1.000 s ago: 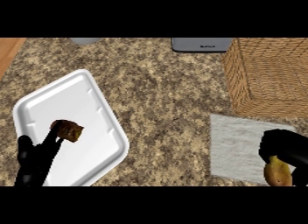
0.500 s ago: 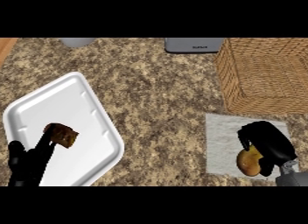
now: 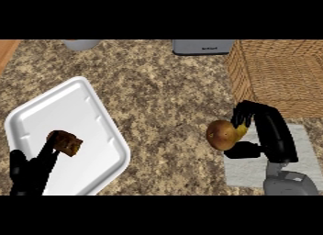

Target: Pick the pear from the placemat and place it in the basket

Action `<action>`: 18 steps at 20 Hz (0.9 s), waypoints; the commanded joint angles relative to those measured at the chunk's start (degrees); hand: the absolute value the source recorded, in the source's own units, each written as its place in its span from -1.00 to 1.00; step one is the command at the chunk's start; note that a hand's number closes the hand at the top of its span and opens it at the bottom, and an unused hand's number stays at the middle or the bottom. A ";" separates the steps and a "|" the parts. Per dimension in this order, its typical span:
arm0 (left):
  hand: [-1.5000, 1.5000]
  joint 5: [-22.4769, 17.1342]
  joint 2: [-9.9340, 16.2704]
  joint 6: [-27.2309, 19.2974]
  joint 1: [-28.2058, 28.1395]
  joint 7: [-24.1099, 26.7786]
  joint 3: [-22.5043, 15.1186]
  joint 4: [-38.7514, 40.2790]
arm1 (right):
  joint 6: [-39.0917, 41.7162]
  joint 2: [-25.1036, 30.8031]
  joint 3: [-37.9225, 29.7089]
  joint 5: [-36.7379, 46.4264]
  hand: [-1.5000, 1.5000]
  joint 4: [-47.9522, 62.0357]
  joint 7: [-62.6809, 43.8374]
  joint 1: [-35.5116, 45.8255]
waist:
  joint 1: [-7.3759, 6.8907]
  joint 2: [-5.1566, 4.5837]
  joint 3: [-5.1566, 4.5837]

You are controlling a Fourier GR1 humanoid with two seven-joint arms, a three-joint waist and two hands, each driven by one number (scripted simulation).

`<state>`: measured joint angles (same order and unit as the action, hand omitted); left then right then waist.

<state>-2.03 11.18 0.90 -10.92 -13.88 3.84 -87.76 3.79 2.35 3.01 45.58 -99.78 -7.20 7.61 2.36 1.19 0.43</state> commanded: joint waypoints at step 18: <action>0.00 2.56 -3.38 -0.84 3.66 -3.31 -3.06 5.49 | 15.42 17.72 -26.13 -13.28 1.00 -5.51 -40.76 38.65 | -2.60 -1.36 -0.47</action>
<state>-1.55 10.70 2.08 -8.20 -13.62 3.50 -85.90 17.98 15.12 -19.85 33.77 -112.31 -47.06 40.07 -0.05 0.54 0.66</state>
